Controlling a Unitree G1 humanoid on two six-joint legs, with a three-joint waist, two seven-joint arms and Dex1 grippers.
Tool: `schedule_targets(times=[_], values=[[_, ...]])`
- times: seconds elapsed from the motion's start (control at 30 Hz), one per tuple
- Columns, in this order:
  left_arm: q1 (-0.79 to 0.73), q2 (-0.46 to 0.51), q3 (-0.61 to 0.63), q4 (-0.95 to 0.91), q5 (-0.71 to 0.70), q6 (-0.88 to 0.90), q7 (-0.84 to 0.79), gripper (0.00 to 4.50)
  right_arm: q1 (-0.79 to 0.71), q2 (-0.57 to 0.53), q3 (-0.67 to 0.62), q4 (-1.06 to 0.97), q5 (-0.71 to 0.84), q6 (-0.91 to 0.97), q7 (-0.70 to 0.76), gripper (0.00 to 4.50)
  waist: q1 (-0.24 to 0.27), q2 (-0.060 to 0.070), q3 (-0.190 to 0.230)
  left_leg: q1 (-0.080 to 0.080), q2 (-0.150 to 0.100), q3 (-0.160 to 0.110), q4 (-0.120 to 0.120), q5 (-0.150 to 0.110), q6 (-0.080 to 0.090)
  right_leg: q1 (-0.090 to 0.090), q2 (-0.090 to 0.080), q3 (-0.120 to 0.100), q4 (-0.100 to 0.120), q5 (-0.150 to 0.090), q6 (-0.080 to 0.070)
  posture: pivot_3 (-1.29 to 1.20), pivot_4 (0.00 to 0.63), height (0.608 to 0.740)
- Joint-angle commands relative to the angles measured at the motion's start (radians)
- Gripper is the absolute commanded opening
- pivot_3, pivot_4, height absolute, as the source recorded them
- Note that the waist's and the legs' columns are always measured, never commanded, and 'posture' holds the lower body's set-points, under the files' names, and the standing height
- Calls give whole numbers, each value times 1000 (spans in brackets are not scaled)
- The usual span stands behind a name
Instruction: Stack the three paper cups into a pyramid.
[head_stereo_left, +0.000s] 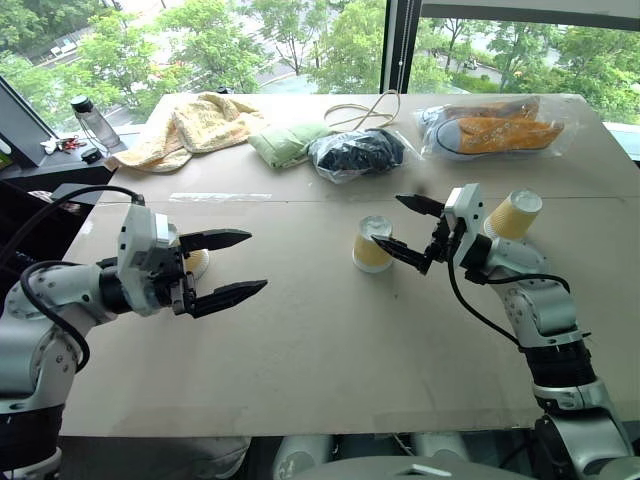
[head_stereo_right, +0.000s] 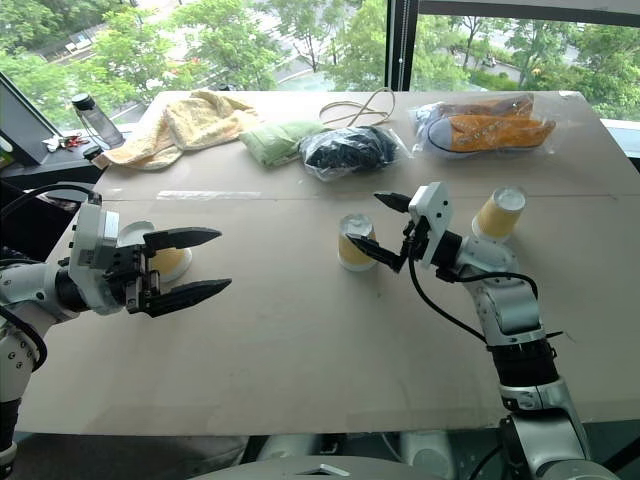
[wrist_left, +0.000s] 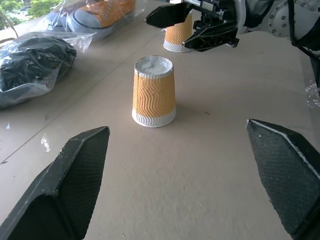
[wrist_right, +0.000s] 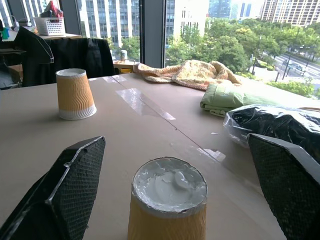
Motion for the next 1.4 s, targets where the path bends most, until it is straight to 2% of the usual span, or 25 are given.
schedule_targets(times=[0.03,0.2,0.43,0.97,1.1,1.13,1.17,1.4], values=[[-80,-2,-72,-53,6,31,39,4500,15,-23,-118,-9,-15,-74,-96,4484,-1,0,0,0,0,1,0,0,0,0,0,1,0,0,0,0,150,740],[-250,-72,-171,-55,-8,101,128,4500,54,-78,-235,73,-92,-159,-226,4484,3,-1,1,0,-1,2,0,2,-4,0,1,2,0,0,0,0,150,740],[-361,-135,-253,-33,26,114,139,4500,78,-86,-306,176,-162,-178,-399,4484,-11,-1,1,1,1,5,0,3,-4,0,3,4,3,0,0,0,150,740],[-354,-137,-249,11,87,61,85,4500,-17,-50,-292,365,-78,-138,-401,4484,-11,-3,2,6,1,12,0,0,1,0,9,13,6,0,0,0,150,740],[-351,-138,-242,14,88,59,84,4500,-32,-51,-292,384,-65,-131,-403,3289,-11,-3,2,6,1,12,0,0,1,0,8,13,6,0,0,0,150,740],[-351,-138,-240,15,88,58,84,4500,-33,-51,-289,386,-64,-132,-402,2592,-11,-3,2,6,1,12,0,0,1,0,8,13,6,0,0,0,150,740],[-351,-139,-239,16,88,56,84,4500,-34,-48,-290,387,-61,-130,-404,2287,-11,-3,2,6,1,12,0,0,1,0,8,13,6,0,0,0,150,740],[-357,-148,-224,22,80,51,80,4500,-9,-63,-255,307,-56,-109,-351,2157,-11,-2,2,6,1,12,0,0,1,0,8,13,6,0,0,0,150,740]])
